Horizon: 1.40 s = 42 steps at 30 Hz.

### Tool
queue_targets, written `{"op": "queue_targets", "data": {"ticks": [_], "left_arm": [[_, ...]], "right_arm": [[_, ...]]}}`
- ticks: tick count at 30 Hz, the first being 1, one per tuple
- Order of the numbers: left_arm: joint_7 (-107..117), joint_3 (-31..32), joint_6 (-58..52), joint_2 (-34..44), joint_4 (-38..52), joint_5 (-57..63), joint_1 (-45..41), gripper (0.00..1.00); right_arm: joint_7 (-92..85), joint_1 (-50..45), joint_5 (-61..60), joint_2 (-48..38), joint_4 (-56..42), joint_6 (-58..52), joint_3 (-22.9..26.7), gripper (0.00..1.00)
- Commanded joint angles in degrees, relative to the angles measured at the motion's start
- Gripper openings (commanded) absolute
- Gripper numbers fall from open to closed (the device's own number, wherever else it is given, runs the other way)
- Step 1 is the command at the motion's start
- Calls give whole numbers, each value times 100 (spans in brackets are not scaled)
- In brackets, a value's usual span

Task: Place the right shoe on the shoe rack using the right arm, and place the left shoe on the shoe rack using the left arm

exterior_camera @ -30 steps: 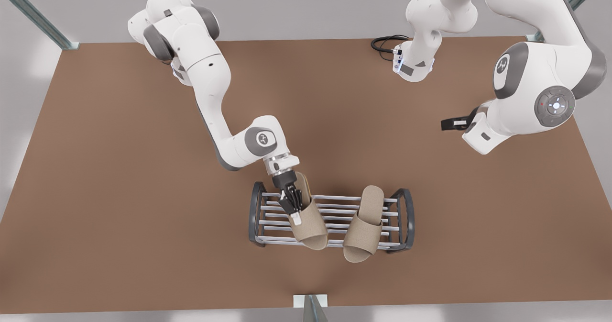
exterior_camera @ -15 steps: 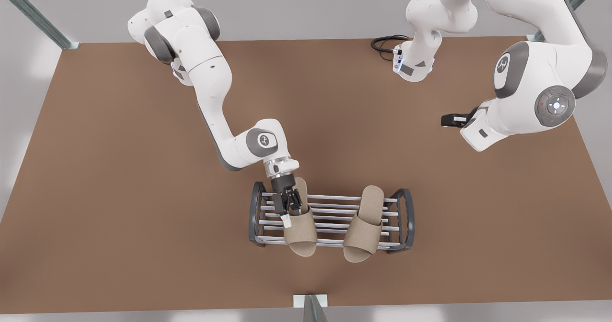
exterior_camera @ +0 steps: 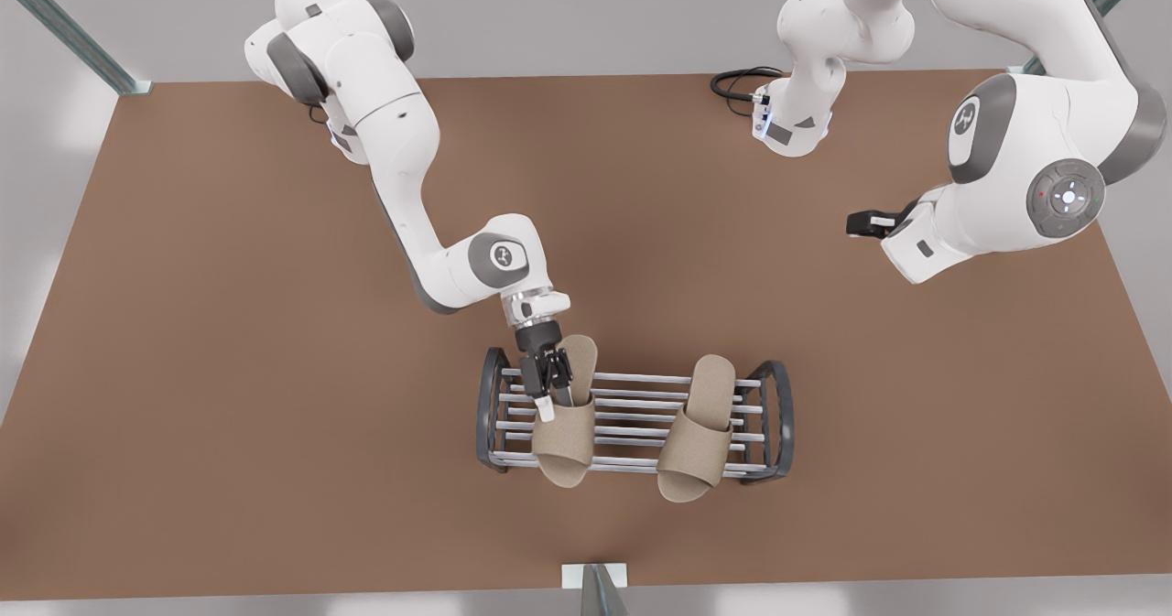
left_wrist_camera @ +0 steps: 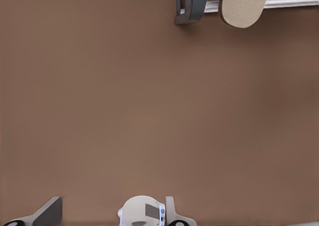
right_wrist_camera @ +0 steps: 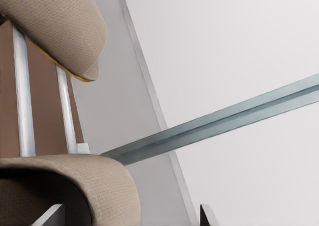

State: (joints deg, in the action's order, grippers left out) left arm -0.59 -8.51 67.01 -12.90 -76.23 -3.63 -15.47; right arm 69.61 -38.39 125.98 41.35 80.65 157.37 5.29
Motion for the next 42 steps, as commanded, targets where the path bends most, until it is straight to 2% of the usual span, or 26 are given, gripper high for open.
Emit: {"op": "queue_targets", "data": {"ticks": [1,12,30,42], "left_arm": [[-239,-2,-21,7,2,2,0,100],[-231,-2,-65,24,2,2,0,100],[-134,-2,-83,51,2,2,-17,100],[-143,-28,-4,-125,2,11,-9,100]], "right_arm": [[-150,7,-3,-4,3,-22,-1,100],[-185,-177,6,-153,346,-48,-28,100],[-352,139,-73,-329,170,49,-1,100],[-343,16,-73,-294,284,-39,-107,100]]}}
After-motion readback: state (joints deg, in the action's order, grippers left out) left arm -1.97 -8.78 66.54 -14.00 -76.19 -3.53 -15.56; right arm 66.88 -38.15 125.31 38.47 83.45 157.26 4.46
